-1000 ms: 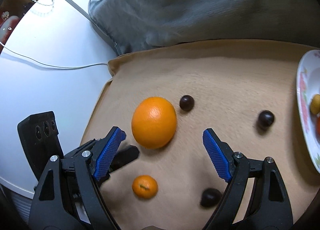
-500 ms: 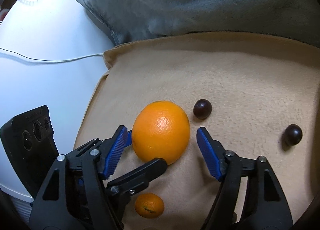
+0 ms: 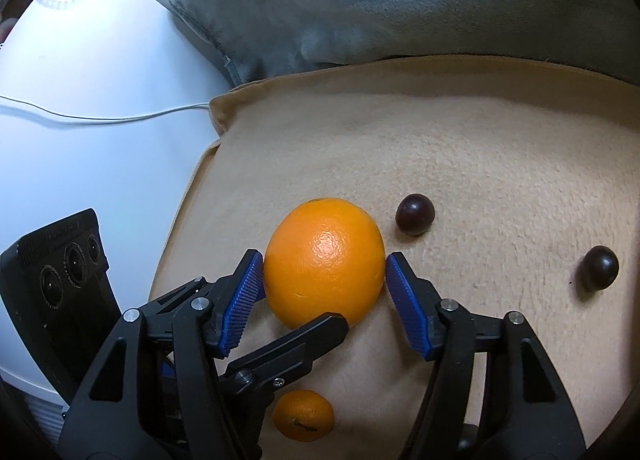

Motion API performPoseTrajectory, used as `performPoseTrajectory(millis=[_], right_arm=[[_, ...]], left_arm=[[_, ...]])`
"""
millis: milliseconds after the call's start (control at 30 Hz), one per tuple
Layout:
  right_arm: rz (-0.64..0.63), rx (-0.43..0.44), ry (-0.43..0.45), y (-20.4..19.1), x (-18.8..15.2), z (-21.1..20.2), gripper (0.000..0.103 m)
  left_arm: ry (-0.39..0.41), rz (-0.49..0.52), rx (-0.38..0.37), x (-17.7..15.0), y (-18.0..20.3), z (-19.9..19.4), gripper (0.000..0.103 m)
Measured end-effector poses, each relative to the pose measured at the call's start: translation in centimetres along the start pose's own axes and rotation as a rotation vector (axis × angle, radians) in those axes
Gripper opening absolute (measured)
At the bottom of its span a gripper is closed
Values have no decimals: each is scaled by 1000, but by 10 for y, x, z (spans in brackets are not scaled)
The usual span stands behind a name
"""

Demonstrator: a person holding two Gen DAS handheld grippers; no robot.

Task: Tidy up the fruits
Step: 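Close the right gripper around the large orange and lift it, then carry the large orange onto the plate and open the right gripper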

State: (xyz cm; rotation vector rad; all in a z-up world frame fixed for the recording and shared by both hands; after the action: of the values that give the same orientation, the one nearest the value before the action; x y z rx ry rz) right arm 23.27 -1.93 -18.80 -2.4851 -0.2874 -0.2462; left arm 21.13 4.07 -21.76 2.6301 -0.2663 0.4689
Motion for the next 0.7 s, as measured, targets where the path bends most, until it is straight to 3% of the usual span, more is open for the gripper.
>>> performPoseTrajectory(millis=[700], right_arm=[[-16, -5, 109, 4, -20, -55, 66]], left_arm=[[60, 95, 7, -2, 59, -16, 60]])
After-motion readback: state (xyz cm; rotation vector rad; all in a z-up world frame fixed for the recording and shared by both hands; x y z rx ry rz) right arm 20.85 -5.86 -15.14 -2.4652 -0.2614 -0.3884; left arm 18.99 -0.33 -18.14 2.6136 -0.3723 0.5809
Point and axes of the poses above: each gripper's, at about its wrist camera, not at the fingertips, and z roughly the way its jaws point, y to its right, x to its top, the point moved 8 cm from there along z, roughly the way its jaws point, and after that the axes turned 12 degrees about -y, right-handed, at the moved point
